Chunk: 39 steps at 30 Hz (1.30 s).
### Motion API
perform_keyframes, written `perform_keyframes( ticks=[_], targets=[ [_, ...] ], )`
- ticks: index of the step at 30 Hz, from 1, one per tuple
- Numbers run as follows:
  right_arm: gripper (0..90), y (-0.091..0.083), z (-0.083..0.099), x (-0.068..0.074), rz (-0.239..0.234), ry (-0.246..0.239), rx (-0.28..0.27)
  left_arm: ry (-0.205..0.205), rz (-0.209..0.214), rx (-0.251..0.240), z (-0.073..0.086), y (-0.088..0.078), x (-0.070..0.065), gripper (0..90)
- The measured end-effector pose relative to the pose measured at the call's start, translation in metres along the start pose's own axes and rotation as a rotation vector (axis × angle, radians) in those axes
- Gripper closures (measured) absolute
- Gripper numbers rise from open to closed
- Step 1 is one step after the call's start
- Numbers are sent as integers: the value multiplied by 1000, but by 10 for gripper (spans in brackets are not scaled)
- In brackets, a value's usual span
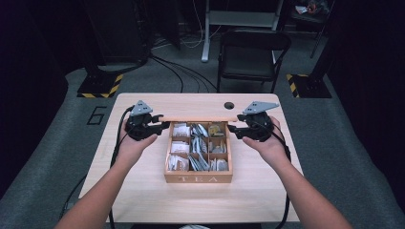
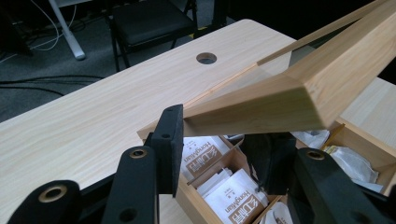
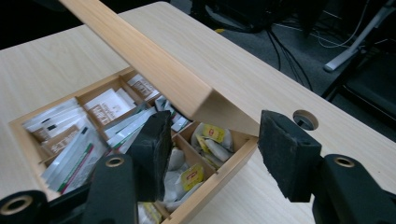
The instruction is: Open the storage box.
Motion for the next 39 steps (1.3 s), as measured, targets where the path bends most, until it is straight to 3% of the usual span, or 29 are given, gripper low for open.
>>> perform_keyframes(
  ticks=[5,12,18,22,26,29,34,37,39],
  targets=[
    [468,12,-4,-6,14,34,-26,-21,-9,-10,-5,1,4,589],
    [583,22,-11,-10,15,54,-55,-29,-15,-16,-10,3,8,595],
    [589,25,-16,-14,19,78,-59,-35,-27,-45,-14,7,13,594],
    [591,27,-19,-17,19,82,-64,-47,-44,-25,-10,16,20,595],
    [596,29,-22,-19,23,74,-62,-56,-47,-49,-11,22,27,593],
    [585,31,-25,-21,14,102,-71,-57,-42,-57,-13,24,29,595],
    [557,38,-23,-23,30,71,-63,-56,-46,-65,-16,25,33,599],
    [557,43,-22,-27,81,20,-71,-61,-51,-68,-18,26,34,602],
    [555,46,-22,-28,90,31,-71,-60,-51,-68,-19,26,35,603]
  ],
)
Point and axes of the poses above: each handheld gripper's, and its own axes: y roughly forward along the jaws, z roughly out of its underside, x roughly to its left, the point moved 10 cm from there along y, roughly forward along the jaws, and after that the axes turned 12 degrees about z, right-handed, at the moved point
